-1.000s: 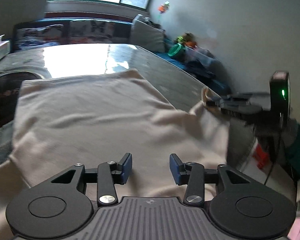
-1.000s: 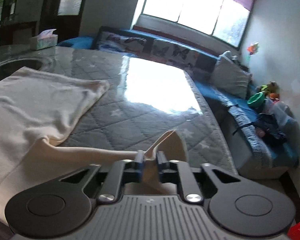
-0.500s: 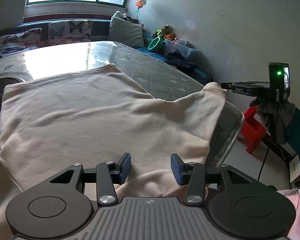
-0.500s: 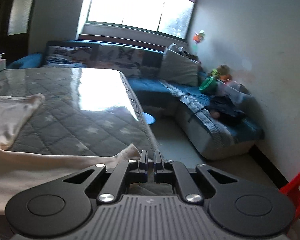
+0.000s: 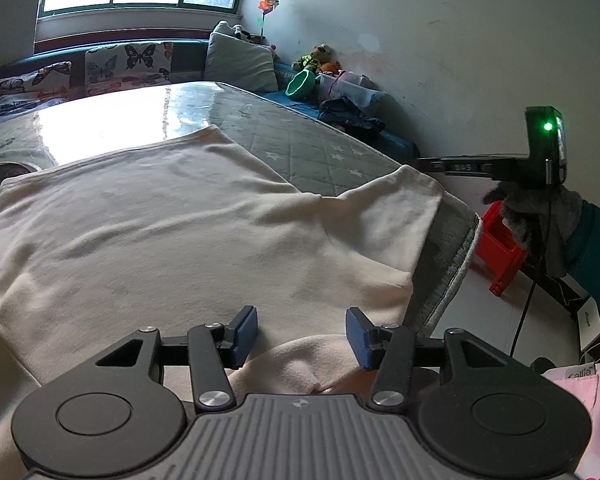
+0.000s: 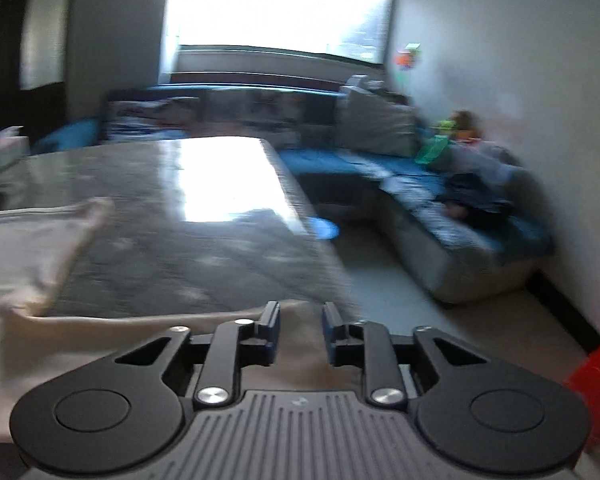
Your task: Fold clothes
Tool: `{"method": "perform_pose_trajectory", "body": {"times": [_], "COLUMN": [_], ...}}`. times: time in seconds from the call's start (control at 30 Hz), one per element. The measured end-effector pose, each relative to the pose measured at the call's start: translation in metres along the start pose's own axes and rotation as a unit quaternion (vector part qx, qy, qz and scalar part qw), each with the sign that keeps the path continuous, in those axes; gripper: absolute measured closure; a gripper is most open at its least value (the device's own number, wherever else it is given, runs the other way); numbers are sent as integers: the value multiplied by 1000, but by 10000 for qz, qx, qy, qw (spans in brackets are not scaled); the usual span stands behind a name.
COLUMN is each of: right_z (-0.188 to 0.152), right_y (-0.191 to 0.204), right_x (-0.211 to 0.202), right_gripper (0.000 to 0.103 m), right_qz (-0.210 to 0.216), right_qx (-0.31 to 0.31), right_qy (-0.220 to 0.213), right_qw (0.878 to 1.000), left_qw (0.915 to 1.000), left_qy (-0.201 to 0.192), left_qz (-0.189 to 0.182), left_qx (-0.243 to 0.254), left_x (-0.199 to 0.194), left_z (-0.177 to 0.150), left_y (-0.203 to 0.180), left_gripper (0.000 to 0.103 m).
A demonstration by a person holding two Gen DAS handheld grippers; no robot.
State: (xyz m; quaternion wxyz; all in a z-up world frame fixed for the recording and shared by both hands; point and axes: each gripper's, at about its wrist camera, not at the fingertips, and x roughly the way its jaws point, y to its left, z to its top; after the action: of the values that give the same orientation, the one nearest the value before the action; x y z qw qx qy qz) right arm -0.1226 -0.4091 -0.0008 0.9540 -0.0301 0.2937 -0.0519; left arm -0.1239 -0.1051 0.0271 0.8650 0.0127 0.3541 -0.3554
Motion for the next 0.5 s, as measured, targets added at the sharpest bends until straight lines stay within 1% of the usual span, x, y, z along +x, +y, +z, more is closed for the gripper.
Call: {"method": "perform_pose_trajectory", "body": {"times": [0.07,0.2,0.23,0.3,0.4,0.47,0.5], "right_z": [1,1,0,-1,-1,-1,-1], "right_y": [12,27,27,23,14,14,16], "right_x": [7,24,28,33,37,31,26], "right_gripper": [63,59,58,49,48,48,48], "right_qz": [359,568,538,454,276,238,284], "right_qx": [-75,-252,-236,-144,58,8,-52], "right_qy": [62,173,207,242,296,281,249], "right_qw": [9993,9979,9981,9986,9992,9993,9993], "left_qw": [10000,10000,10000,10000,9999,9998,9998], "left_qy": [-7,-9,-3,8,25,35,34], "left_qz": [10,-2,-13,-34,-92,-134,-139], "left_qx": [-17,-43,-35,-20,-53,-105,-121], "left_x": [0,-1,-2,-3,-6,-8,-9], "left_z": [0,-1,-1,-1,-3,-4,-4], "left_y": [0,-1,-1,-2,-2,-1,-1], "left_gripper": [50,48,47,47,47,47,47]}}
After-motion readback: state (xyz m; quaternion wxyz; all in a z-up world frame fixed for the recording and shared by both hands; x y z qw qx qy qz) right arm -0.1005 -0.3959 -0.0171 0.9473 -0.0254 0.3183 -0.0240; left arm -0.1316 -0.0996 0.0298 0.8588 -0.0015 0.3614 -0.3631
